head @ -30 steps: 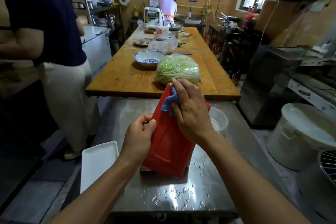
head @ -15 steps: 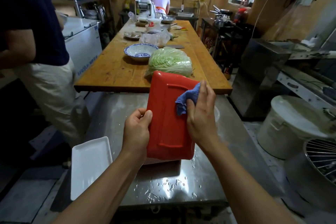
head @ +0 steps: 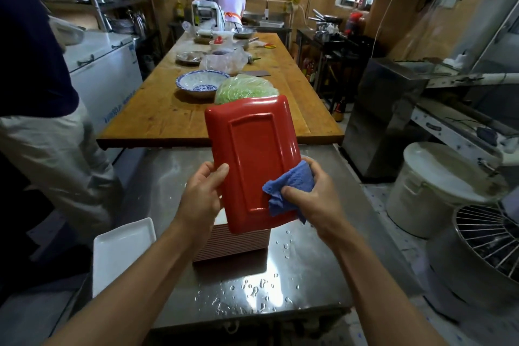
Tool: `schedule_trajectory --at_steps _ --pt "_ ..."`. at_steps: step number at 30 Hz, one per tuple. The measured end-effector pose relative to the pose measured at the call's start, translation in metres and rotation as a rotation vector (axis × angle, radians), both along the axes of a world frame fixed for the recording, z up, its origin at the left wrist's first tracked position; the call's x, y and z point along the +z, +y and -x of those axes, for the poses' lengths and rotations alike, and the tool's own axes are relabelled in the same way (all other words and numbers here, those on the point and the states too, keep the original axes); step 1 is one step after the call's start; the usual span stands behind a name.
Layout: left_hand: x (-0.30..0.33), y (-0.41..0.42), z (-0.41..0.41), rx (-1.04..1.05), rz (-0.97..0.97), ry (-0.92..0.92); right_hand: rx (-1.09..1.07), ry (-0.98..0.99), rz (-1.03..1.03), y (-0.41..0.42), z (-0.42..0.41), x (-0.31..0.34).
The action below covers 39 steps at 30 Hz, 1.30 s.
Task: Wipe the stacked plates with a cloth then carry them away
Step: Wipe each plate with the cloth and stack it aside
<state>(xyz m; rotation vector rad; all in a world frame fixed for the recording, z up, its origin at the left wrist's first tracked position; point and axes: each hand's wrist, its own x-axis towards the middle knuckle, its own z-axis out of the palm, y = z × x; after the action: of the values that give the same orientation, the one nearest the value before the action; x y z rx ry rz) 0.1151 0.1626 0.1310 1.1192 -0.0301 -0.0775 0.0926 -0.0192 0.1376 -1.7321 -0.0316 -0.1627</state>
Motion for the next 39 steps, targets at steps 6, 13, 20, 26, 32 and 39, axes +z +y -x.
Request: schedule_trajectory --at_steps 6,13,20,26,32,39 --pt "0.032 0.038 -0.030 -0.044 -0.284 -0.100 0.167 -0.013 0.250 -0.028 -0.002 0.012" --pt "0.043 0.043 -0.035 -0.428 -0.717 -0.111 0.340 0.008 0.462 -0.045 -0.013 0.030" --pt "0.033 0.024 -0.020 -0.280 -0.612 -0.069 0.269 -0.159 0.674 -0.018 -0.020 0.023" --pt "0.025 0.039 -0.016 -0.187 -0.452 0.030 0.236 -0.204 0.704 -0.037 -0.014 0.006" --pt "0.016 0.041 -0.015 -0.110 -0.323 0.133 0.141 -0.330 0.686 -0.031 -0.012 -0.009" --pt "0.013 0.047 -0.016 0.003 -0.180 0.315 0.131 -0.448 0.692 -0.015 0.007 -0.042"
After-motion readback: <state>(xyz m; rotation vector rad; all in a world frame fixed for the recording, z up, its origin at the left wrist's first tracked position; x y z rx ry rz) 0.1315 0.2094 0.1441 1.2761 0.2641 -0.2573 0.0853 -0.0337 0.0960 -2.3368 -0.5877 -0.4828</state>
